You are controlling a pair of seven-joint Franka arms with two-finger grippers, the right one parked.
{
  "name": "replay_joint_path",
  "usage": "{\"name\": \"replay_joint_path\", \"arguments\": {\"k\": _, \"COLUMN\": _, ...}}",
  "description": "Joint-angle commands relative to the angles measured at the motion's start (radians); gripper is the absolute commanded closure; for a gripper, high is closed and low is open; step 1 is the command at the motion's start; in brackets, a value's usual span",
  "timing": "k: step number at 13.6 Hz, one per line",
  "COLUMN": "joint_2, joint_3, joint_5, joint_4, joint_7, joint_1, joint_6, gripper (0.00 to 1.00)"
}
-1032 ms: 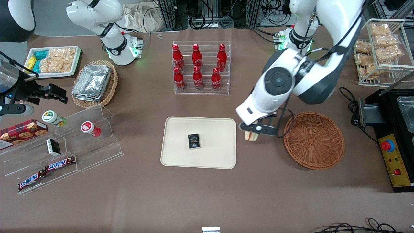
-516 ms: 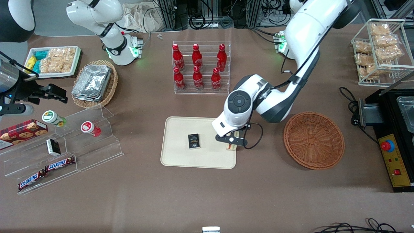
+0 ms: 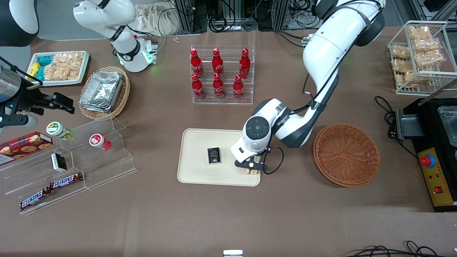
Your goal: Place sandwich from basket to tray
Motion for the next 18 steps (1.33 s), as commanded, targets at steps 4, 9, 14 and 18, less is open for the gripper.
{"name": "replay_joint_path", "arguments": {"k": 4, "joint_2": -0.014, "joint_3": 0.026, "joint_5": 0.011, "joint_4": 0.038, "joint_7": -0.056, "joint_1": -0.038, "joint_6": -0.050, "gripper": 0.00}}
{"name": "replay_joint_path", "arguments": {"k": 9, "joint_2": -0.244, "joint_3": 0.023, "joint_5": 0.002, "joint_4": 0.031, "joint_7": 0.017, "joint_1": 0.034, "joint_6": -0.326, "gripper": 0.01}}
{"name": "replay_joint_path", "arguments": {"k": 14, "joint_2": -0.474, "joint_3": 0.025, "joint_5": -0.013, "joint_4": 0.026, "joint_7": 0.151, "joint_1": 0.225, "joint_6": -0.550, "gripper": 0.00}}
{"name": "replay_joint_path", "arguments": {"k": 18, "joint_2": -0.541, "joint_3": 0.023, "joint_5": -0.047, "joint_4": 0.015, "joint_7": 0.215, "joint_1": 0.382, "joint_6": -0.605, "gripper": 0.00}}
